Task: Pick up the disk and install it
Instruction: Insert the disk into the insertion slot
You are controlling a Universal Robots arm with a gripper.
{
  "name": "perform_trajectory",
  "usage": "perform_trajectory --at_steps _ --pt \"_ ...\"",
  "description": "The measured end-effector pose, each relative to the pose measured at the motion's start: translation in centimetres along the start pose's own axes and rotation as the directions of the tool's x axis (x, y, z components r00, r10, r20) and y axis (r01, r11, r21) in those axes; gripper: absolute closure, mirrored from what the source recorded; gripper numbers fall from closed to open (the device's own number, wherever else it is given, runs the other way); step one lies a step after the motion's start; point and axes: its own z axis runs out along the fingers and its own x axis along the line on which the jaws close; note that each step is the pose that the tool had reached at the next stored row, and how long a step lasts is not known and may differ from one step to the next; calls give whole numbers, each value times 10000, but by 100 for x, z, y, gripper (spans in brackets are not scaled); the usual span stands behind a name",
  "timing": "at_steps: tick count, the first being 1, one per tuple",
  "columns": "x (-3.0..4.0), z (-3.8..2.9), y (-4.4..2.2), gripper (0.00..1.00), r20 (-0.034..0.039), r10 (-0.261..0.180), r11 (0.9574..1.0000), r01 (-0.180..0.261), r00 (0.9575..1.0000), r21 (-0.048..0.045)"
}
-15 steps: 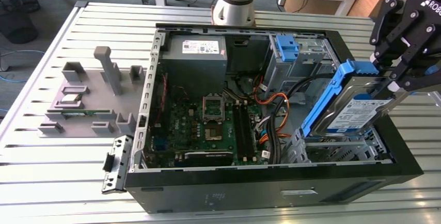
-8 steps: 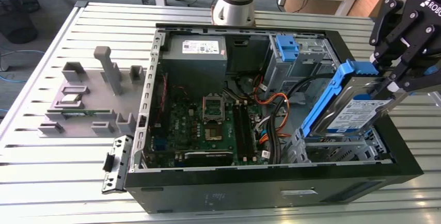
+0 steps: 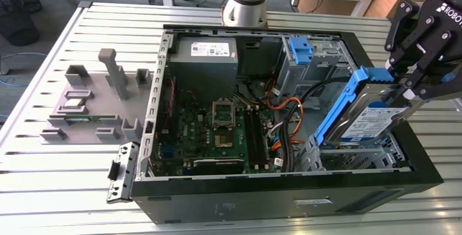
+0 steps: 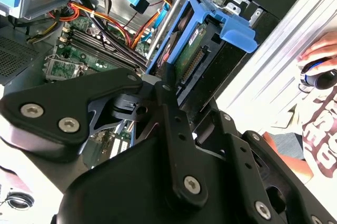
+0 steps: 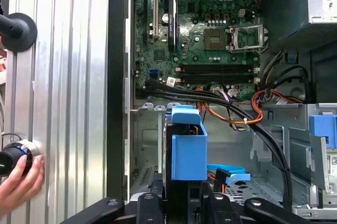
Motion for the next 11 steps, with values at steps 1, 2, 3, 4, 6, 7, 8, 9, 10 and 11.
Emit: perform_trajectory --at_steps 1,2,3,4,6,7,8,9,10,11 --pt "0 6 0 65 0 0 10000 0 10000 0" --pt "0 13 -1 65 0 -1 10000 1 10000 0" --pt "-1 20 -1 65 0 0 10000 0 10000 0" --pt "-1 28 -1 65 0 0 10000 0 10000 0" --pt "-1 44 -2 65 -1 0 10000 0 10000 0" --pt "-1 52 -3 65 -1 0 10000 0 10000 0" --pt "-1 60 -3 65 -1 0 10000 0 10000 0" --pt "-2 68 -3 65 -1 0 10000 0 10000 1" --pt "-2 77 -4 65 -1 0 10000 0 10000 0" --pt "-2 86 -4 65 -1 0 10000 0 10000 0"
